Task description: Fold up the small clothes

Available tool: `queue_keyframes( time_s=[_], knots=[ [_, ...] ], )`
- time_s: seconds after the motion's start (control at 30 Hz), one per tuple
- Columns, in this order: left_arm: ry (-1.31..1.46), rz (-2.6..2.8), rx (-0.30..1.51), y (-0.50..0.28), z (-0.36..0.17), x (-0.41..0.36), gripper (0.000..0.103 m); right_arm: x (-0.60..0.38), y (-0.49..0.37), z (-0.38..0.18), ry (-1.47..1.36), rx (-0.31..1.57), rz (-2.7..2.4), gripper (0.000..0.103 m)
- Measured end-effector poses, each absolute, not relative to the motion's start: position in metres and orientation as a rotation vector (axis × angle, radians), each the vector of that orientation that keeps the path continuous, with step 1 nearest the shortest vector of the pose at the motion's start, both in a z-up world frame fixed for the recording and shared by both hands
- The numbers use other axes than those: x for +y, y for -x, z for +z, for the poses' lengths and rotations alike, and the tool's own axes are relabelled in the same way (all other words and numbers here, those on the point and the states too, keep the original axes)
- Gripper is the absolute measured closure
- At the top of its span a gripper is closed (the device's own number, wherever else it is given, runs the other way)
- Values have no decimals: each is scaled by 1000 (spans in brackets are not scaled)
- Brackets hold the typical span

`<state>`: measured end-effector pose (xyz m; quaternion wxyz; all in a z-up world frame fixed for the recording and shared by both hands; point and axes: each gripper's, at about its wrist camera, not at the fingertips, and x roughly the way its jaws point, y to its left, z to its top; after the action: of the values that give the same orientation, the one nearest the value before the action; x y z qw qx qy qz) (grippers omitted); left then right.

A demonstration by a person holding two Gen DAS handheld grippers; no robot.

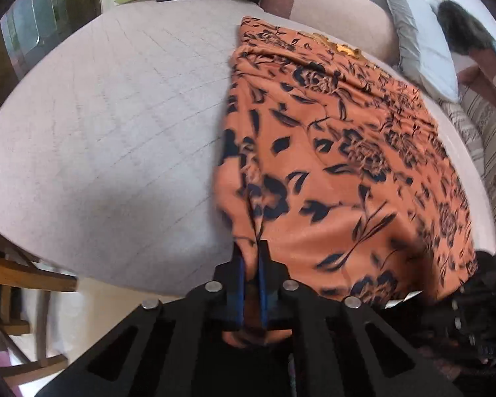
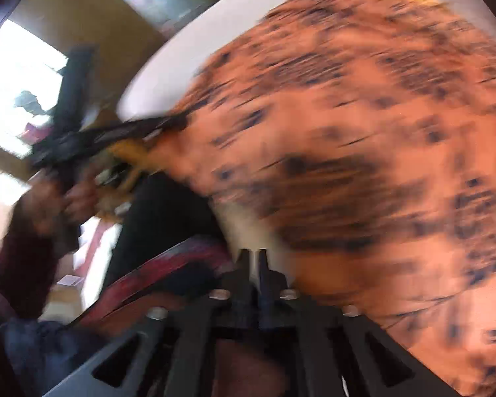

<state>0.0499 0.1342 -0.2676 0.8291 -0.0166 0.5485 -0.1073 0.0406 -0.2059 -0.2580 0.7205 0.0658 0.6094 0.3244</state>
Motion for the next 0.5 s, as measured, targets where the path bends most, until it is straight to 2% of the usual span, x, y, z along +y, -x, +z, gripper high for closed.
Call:
queue_keyframes(
  time_s=[0.1,0.2,0.3,0.37,0.43,0.47,0.5],
  knots=[
    [-2,-163,1187,-46,-271,157,98,-181,-24,-258,43,1349,714,103],
    [19,-180,1160,-41,-259,163,98,-208,-37,-243,-81,1289,684,101],
    [-129,-183,1101,-30,-244,150,97,-253,-51,-227,-233,1256,584,101],
    [-131,-193,1112,-30,-243,149,97,-287,-50,-221,-287,1221,494,100],
    [-97,-191,1128,-31,-243,153,94,-333,-48,-213,-357,1185,390,96],
    [-74,-179,1134,-31,-243,156,94,-354,-46,-211,-397,1169,342,91],
    [-43,-184,1140,-30,-242,157,94,-376,-42,-209,-447,1153,292,80]
  ],
)
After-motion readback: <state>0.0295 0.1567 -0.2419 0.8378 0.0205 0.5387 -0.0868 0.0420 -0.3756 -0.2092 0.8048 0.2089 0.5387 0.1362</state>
